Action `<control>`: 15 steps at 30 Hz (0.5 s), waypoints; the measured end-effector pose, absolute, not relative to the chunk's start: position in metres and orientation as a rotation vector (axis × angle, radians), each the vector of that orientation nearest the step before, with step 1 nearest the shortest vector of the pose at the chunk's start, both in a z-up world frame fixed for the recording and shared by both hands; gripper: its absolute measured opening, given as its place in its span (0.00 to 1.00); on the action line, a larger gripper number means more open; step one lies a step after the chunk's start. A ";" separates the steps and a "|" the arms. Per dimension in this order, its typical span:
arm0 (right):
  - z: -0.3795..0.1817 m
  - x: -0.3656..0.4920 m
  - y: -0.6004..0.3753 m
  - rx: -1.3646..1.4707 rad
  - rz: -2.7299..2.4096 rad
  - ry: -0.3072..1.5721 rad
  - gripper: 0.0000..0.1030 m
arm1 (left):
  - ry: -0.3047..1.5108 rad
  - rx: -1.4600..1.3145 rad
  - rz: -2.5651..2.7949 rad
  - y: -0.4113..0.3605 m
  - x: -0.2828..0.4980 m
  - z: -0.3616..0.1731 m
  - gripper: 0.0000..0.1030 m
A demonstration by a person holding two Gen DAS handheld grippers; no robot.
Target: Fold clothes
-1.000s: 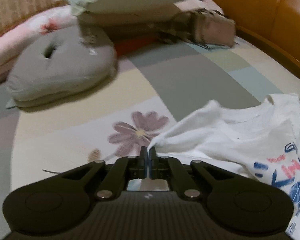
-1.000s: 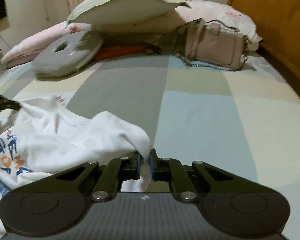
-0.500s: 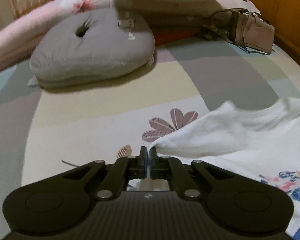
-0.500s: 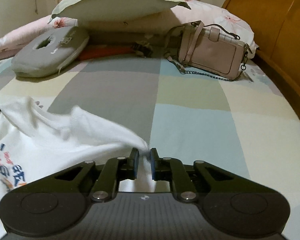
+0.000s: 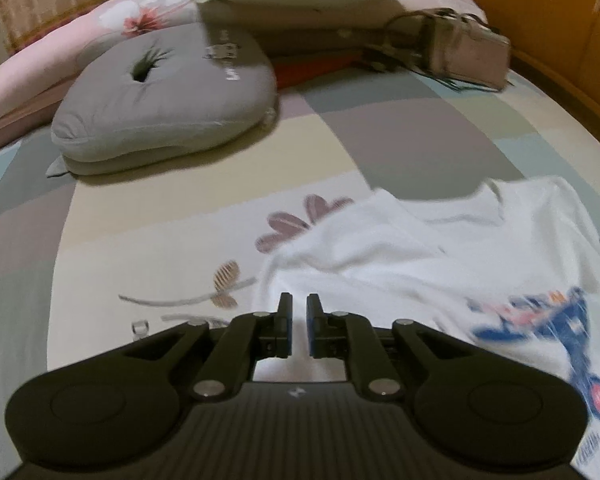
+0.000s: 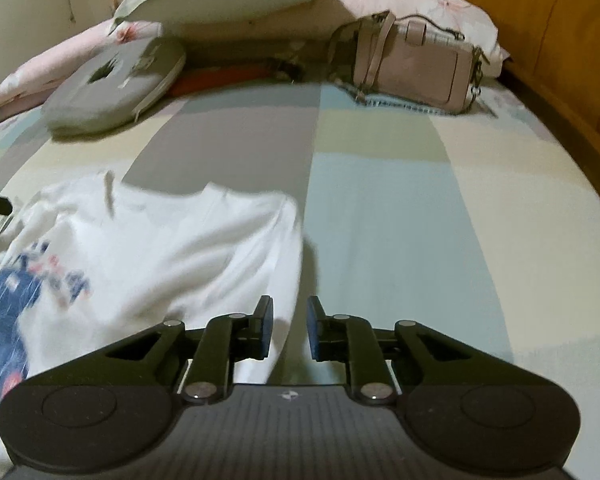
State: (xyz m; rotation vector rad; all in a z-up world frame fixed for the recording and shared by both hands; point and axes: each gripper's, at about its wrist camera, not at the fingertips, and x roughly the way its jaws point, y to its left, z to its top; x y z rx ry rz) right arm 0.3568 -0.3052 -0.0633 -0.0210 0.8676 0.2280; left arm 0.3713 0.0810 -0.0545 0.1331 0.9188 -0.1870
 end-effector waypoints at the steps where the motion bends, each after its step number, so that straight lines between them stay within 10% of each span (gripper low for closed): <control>1: -0.064 0.348 -0.305 -0.015 0.232 0.878 0.24 | 0.917 0.138 -0.197 0.078 0.362 -0.054 0.19; 15: -0.109 0.201 -0.286 0.049 0.148 0.926 0.58 | 0.852 0.114 -0.273 0.049 0.221 -0.053 0.38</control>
